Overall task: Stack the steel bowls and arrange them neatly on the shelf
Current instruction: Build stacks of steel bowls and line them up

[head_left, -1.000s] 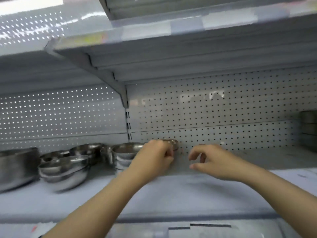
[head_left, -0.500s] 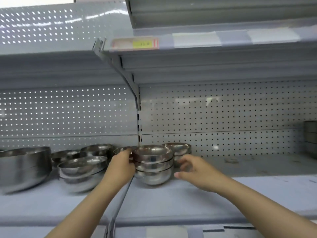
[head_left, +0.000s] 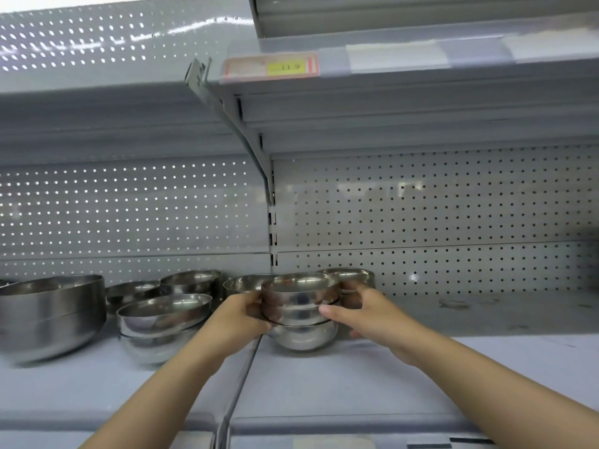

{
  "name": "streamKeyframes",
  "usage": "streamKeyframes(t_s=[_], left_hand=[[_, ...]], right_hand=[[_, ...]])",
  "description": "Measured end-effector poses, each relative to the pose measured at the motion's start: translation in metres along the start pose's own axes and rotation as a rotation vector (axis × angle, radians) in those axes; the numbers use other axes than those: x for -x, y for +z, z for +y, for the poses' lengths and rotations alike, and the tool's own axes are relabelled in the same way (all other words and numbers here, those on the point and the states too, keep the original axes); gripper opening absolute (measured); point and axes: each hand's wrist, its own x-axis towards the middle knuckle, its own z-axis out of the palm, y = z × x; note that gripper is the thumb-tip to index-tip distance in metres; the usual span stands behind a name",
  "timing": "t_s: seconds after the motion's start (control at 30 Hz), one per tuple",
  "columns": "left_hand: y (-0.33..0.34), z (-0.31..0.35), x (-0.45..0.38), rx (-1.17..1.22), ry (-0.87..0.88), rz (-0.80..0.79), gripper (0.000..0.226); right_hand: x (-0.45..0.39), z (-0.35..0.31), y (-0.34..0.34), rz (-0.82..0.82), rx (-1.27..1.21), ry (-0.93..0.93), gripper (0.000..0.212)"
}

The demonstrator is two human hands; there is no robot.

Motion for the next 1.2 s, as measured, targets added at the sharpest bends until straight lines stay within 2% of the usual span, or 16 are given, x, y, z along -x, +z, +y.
streamKeyframes(t_s=[0.07, 0.17, 0.37, 0.47, 0.57, 0.67, 0.73, 0.83, 0.9, 0.97, 1.07, 1.2], left_hand=[[0.001, -0.002, 0.0, 0.013, -0.036, -0.048, 0.036], [0.005, -0.002, -0.002, -0.01, -0.073, -0.031, 0.034], [0.022, 0.018, -0.007, 0.02, 0.001, -0.035, 0.032], [0.045, 0.044, -0.021, -0.016, 0.09, -0.04, 0.028], [0.081, 0.071, -0.041, 0.035, 0.088, -0.043, 0.022], [0.129, 0.091, -0.071, -0.057, 0.118, -0.032, 0.017], [0.158, 0.102, -0.087, -0.139, 0.113, -0.025, 0.008], [0.197, 0.11, -0.11, -0.19, 0.098, -0.033, 0.017], [0.219, 0.11, -0.121, -0.173, 0.08, -0.064, 0.008], [0.236, 0.107, -0.127, -0.17, 0.076, -0.067, 0.011], [0.251, 0.099, -0.134, -0.161, 0.07, -0.08, 0.019], [0.259, 0.086, -0.14, -0.184, 0.09, -0.153, 0.014]], right_hand=[[-0.002, 0.003, 0.001, -0.005, -0.014, 0.026, 0.023], [-0.005, 0.008, 0.003, -0.016, -0.033, 0.049, 0.035], [-0.001, 0.005, -0.021, 0.07, -0.004, 0.039, 0.035], [0.006, 0.001, -0.057, 0.148, 0.066, 0.015, 0.039], [0.015, 0.003, -0.102, 0.243, 0.116, 0.013, 0.038], [0.021, 0.011, -0.146, 0.29, 0.118, 0.021, 0.041], [0.02, 0.02, -0.173, 0.296, 0.108, 0.04, 0.04], [0.015, 0.035, -0.204, 0.258, 0.081, 0.099, 0.037], [0.009, 0.047, -0.219, 0.255, 0.078, 0.139, 0.034], [0.002, 0.06, -0.228, 0.279, 0.06, 0.171, 0.034], [-0.008, 0.081, -0.234, 0.31, 0.034, 0.201, 0.036], [-0.014, 0.103, -0.236, 0.31, -0.006, 0.219, 0.037]])
